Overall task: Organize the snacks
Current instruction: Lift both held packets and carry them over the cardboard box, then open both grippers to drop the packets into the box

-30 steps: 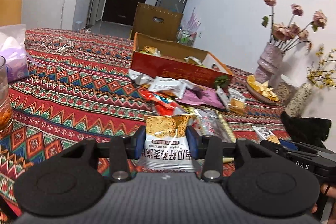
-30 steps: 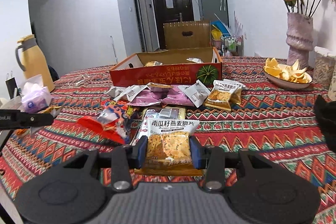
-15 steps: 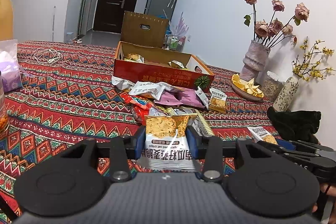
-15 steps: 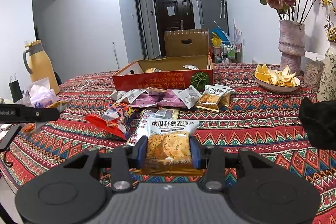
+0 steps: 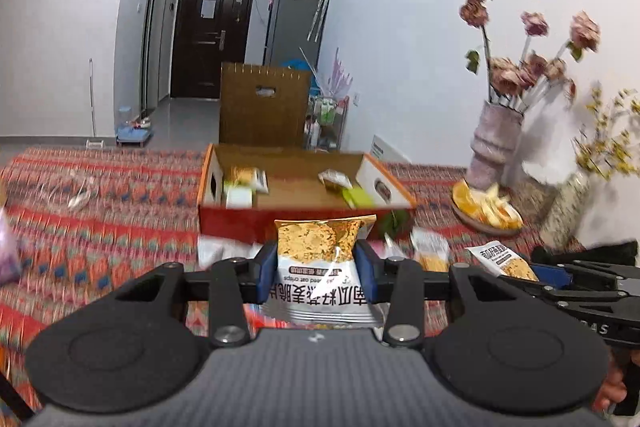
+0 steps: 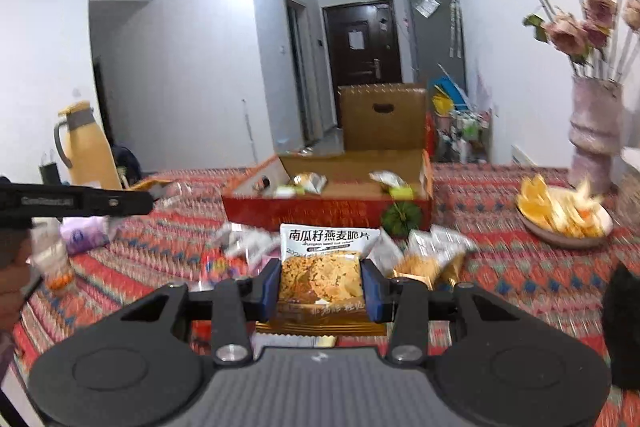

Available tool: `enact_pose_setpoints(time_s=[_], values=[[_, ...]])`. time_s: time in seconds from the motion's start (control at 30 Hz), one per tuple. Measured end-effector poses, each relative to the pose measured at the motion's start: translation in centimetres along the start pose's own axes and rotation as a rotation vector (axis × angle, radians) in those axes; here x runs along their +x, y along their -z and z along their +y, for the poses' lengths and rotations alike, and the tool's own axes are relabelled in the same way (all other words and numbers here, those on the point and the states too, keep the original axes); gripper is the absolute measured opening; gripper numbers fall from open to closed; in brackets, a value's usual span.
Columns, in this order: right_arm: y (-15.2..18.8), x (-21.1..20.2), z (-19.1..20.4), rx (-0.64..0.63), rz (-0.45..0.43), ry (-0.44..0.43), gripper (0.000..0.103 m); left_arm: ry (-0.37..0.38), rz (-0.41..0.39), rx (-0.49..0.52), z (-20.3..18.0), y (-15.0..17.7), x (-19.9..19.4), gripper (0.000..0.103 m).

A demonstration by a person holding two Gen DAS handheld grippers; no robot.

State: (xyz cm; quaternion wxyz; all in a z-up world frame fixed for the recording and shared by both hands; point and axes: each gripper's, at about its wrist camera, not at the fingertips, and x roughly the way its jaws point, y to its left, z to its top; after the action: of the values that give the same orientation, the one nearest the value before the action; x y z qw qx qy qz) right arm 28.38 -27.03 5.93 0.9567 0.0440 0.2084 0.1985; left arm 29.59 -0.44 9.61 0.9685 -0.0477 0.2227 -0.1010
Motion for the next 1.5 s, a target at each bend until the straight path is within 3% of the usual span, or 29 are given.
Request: enact_pose_setpoints(time_s=[0.2,0.43,0.57,0.67,0.83,0.97,1.03,1.13,1.33,1.5], values=[[-7.5,6.8,-3.2,0.036,-0.006,-0.075,0.041,0.014,0.007,-0.041,2.2,-6.6,7.7,0.041],[-15.7,21.5,-8.0,0.148,0.119,-0.13,0.041,-0.015,0.129,-0.082,5.2,-11.8,21.6,0.041],[-16.9,30.7,-10.0,0.225,0.243,-0.141,0.041,-0.048,0.225,-0.145,7.2,-12.6,29.7,0.041],[-16.2,37.4,-10.8,0.223,0.354,-0.075,0.041,-0.072,0.324,-0.179,8.3,-12.4,35.0,0.041],[-14.8,44.2,-11.9,0.227,0.465,-0.011,0.04,-0.096,0.416,-0.178,8.4,-11.8,40.8,0.041],[-14.6,45.8,-10.3,0.09,0.5,0.129,0.041,-0.126,0.443,-0.143,7.7,-10.9,43.7,0.044],[-14.2,46.2,-9.8,0.056,0.516,0.138,0.044,-0.15,0.45,-0.15,7.5,-10.5,44.4,0.047],[-13.7,46.3,-9.8,0.056,0.543,0.126,0.054,-0.133,0.447,-0.158,7.5,-10.2,44.3,0.06],[-14.8,43.9,-9.1,0.025,0.492,0.125,0.054,-0.134,0.416,-0.139,7.8,-11.7,41.1,0.064],[-16.9,39.6,-8.0,0.003,0.459,0.124,0.056,-0.12,0.374,-0.123,7.6,-13.1,36.2,0.073]])
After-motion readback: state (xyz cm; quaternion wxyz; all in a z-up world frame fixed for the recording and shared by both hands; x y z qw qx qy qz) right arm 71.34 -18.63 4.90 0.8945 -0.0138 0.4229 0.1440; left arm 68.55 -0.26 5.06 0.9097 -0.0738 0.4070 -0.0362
